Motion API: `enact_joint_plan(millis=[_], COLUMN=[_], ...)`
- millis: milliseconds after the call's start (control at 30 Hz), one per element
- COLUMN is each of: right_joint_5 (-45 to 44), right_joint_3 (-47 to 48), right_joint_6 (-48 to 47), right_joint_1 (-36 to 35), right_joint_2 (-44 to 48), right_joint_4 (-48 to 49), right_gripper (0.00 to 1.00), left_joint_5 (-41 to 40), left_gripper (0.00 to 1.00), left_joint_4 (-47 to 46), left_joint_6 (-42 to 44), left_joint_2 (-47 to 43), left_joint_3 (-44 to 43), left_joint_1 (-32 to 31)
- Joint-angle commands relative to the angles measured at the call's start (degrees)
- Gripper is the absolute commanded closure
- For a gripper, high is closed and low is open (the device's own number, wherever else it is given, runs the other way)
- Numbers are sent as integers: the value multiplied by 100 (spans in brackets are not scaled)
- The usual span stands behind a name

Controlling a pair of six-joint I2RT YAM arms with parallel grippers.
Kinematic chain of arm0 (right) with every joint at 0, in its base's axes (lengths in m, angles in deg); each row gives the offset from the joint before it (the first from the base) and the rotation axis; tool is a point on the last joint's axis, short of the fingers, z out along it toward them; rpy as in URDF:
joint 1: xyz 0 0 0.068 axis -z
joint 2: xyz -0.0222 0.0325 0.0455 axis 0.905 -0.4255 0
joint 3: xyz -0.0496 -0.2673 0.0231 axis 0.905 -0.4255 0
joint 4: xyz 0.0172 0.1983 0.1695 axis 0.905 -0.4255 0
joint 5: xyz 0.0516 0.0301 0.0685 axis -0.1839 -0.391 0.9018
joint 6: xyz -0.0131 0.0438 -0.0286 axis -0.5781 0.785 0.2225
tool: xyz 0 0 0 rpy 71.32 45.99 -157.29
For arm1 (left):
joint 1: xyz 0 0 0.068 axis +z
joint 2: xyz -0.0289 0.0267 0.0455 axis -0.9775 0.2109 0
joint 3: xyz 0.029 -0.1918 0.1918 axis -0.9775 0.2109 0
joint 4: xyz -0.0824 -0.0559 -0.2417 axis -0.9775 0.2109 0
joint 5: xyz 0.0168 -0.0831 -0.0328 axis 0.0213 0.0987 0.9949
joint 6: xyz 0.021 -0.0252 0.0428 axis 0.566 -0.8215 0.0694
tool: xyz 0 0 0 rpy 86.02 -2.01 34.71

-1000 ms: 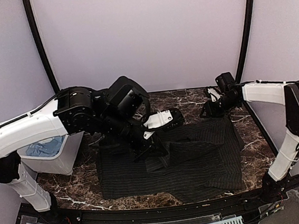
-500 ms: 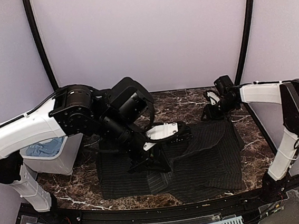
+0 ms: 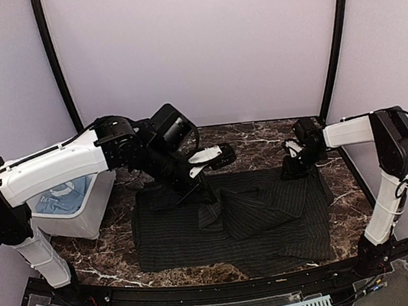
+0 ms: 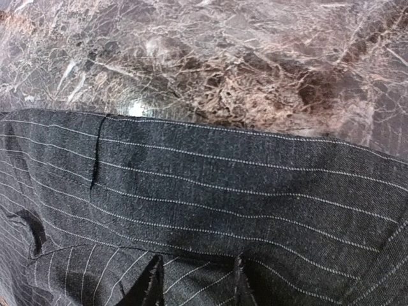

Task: Fold and stack the mixed laundry pile
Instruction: Adjust the 1/3-folded shirt at the center of the board.

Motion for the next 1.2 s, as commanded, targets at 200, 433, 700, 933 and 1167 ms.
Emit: enact_joint_plan(millis=[200, 433, 700, 933, 1167], right_joint_5=[421, 806, 906, 1037, 1129], right_joint_3=[246, 199, 44, -91, -124], right_joint_6=[-85, -288, -249, -246, -298], right_joint_1=[32, 30, 24, 21, -78], right_joint_2=[1123, 1443, 1400, 1407, 1357], right_joint_4=[-156, -63, 98, 184, 253], right_gripper=[30, 21, 23, 25, 29], left_joint_5=[-346, 18, 410, 814, 1029], left_gripper=[100, 100, 100, 100, 91], left_joint_4=[-584, -378, 42, 261, 553], left_joint_6=[263, -107, -562, -1075, -1125], left_joint_2=[396, 917, 1401, 1527, 1887], left_joint_3=[610, 568, 404, 450, -61], left_joint_1=[1556, 2429, 3143, 3800, 4149])
